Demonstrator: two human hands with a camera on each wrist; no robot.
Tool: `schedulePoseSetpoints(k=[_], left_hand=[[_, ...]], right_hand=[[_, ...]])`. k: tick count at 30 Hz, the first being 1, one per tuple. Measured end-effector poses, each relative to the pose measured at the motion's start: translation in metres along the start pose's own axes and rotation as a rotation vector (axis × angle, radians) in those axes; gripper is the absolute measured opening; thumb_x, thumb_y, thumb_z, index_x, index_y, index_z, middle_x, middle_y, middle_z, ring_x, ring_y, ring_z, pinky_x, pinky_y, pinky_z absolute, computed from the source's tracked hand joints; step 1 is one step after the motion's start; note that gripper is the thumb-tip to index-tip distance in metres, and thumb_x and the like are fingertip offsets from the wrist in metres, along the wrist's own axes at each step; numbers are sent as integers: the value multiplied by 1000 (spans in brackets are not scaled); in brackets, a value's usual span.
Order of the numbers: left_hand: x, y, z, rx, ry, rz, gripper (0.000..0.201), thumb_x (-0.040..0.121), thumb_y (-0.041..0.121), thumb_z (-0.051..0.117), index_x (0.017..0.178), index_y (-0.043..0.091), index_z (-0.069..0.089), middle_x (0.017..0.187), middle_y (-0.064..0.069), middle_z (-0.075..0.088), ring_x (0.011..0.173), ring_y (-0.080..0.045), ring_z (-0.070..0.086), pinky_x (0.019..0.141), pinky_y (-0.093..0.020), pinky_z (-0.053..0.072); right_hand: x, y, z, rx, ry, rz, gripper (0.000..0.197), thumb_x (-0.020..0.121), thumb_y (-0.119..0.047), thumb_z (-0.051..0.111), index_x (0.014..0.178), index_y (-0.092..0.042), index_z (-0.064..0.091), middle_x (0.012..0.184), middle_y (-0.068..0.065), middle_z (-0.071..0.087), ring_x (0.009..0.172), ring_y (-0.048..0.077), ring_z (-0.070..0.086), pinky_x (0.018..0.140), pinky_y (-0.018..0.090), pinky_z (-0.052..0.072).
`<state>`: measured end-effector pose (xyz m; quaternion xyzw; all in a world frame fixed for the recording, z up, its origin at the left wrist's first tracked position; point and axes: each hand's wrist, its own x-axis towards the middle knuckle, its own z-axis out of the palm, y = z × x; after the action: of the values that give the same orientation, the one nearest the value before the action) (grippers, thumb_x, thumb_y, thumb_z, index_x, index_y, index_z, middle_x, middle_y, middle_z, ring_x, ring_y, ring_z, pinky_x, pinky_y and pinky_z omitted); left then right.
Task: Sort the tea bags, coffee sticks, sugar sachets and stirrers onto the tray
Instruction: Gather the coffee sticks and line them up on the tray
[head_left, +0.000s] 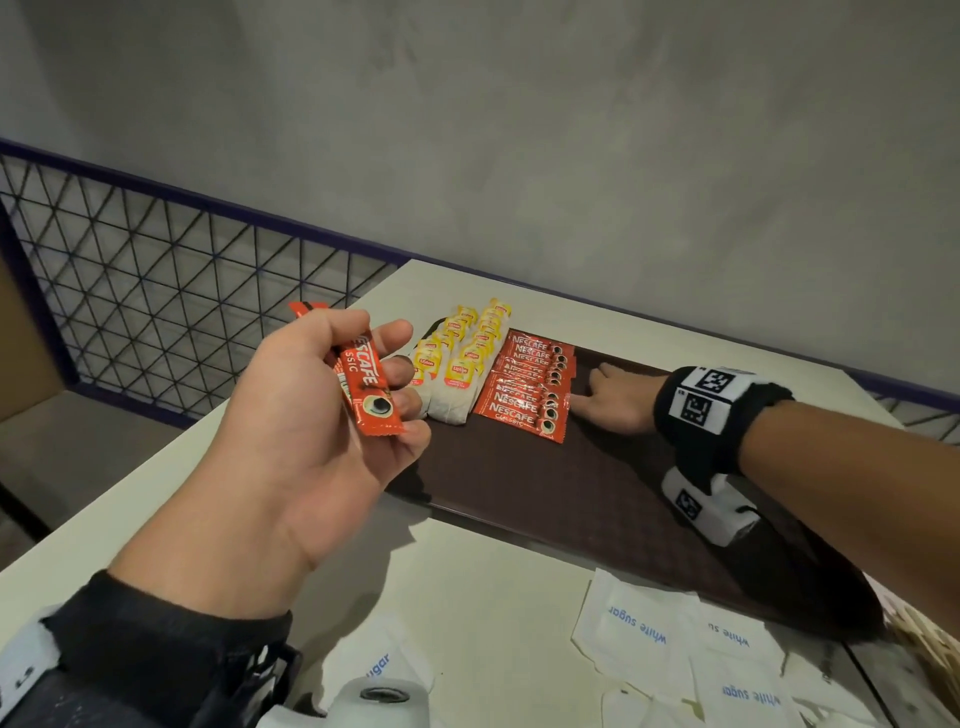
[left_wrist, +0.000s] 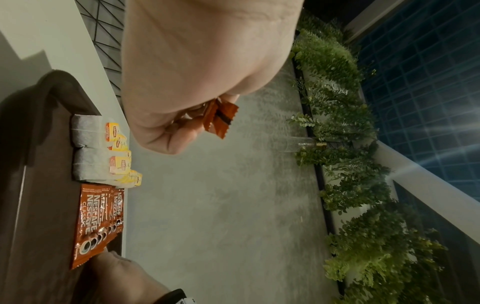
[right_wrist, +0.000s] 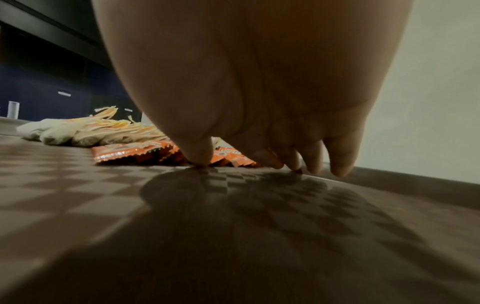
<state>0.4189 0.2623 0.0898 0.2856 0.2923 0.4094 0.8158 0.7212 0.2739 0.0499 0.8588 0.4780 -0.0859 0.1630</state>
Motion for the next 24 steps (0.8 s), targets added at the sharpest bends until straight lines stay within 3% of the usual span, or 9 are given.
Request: schedulePoseSetpoints(k=[3, 7, 13, 17, 20, 24], left_hand=[[0, 1, 0, -6, -8, -1, 29, 99, 29, 47, 83, 13, 65, 68, 1, 44, 55, -13, 37, 52, -24, 32], [-1, 3, -1, -23, -16, 1, 29, 98, 29, 46, 83, 13, 64, 68, 1, 44, 54, -13, 37, 51, -24, 32], [0, 3, -2, -39, -22, 5, 28, 98, 27, 45, 84, 13, 64, 66, 1, 45, 53, -12, 38, 52, -24, 31], [-1, 2, -1, -44, -26, 2, 28, 98, 27, 45, 83, 13, 64, 66, 1, 45, 53, -12, 37, 52, -24, 31], [-1, 2, -1, -37, -27, 0, 29, 99, 27, 45, 81, 13, 64, 66, 1, 44, 53, -12, 37, 52, -24, 31], [-1, 2, -2, -46, -31, 6, 26, 98, 26, 46, 85, 13, 64, 66, 1, 45, 54, -12, 37, 53, -24, 30]], right_hand=[[4, -4, 1, 13, -16, -68, 78, 104, -63, 19, 163, -14, 8, 170, 14, 6, 156, 30, 10, 126, 42, 16], [-1, -13, -11, 14, -53, -166, 58, 112, -39, 19, 162, -16, 4, 170, 10, 6, 156, 33, 5, 124, 41, 8], [8, -5, -13, -68, -29, -77, 45, 111, -16, 29, 154, -4, 34, 160, 17, 33, 147, 31, 31, 119, 40, 23], [12, -4, -10, -245, 55, -48, 51, 103, -26, 44, 151, -10, 36, 151, 17, 37, 135, 34, 43, 112, 43, 39], [16, -12, -1, -343, 138, 45, 62, 97, -32, 57, 152, -17, 34, 149, 14, 34, 135, 35, 41, 110, 47, 40], [23, -16, 4, -384, 125, 91, 73, 92, -34, 67, 153, -18, 29, 150, 14, 32, 135, 35, 44, 110, 46, 43]])
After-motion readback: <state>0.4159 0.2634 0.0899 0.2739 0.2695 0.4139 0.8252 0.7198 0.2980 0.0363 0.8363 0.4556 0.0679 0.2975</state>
